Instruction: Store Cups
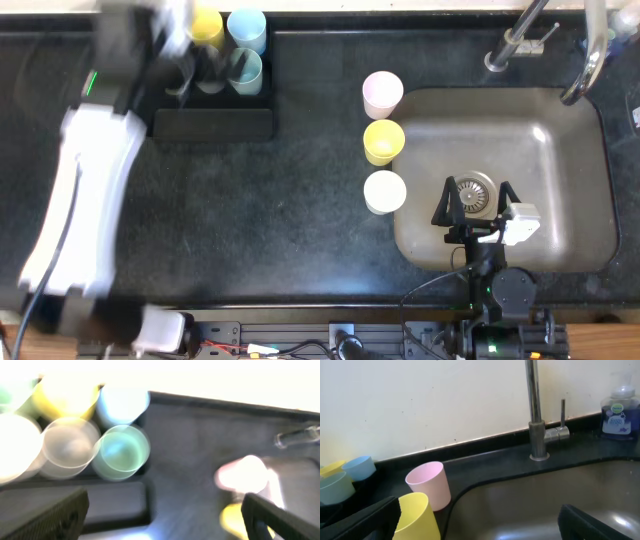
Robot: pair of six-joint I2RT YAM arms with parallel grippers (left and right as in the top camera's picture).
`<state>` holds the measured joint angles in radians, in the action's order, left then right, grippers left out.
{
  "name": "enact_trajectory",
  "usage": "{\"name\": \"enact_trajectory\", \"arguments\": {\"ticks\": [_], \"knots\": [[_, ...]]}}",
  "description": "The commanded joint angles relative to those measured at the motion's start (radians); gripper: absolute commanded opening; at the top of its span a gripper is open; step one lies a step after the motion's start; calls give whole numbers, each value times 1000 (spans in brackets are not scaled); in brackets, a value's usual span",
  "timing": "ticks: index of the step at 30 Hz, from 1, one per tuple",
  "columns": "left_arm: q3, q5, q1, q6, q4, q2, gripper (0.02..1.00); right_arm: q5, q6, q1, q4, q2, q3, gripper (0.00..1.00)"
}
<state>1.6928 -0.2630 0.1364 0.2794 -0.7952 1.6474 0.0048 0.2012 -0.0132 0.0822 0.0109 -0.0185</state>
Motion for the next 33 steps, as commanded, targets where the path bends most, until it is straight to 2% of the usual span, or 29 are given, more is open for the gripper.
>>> {"name": "enact_trajectory", "arguments": {"ticks": [1,5,11,16,23,33], "knots": [[776,259,254,44,-214,486,998,-1,-6,-7,-5,-7,14,996],[1083,257,341,174,-351,727,998,-1,-7,-7,-5,-7,14,998],[1083,262,407,307,-491,832,996,-1,-6,-7,-5,-7,14,998],[1083,256,415,389,-539,898,998,-2,-6,-7,-5,-7,14,998],[1082,191,414,404,-537,971,998,-1,-7,-7,-5,-7,14,998],[1081,155,424,403,-573,973,998,-1,-6,-7,-5,-7,14,998]]}}
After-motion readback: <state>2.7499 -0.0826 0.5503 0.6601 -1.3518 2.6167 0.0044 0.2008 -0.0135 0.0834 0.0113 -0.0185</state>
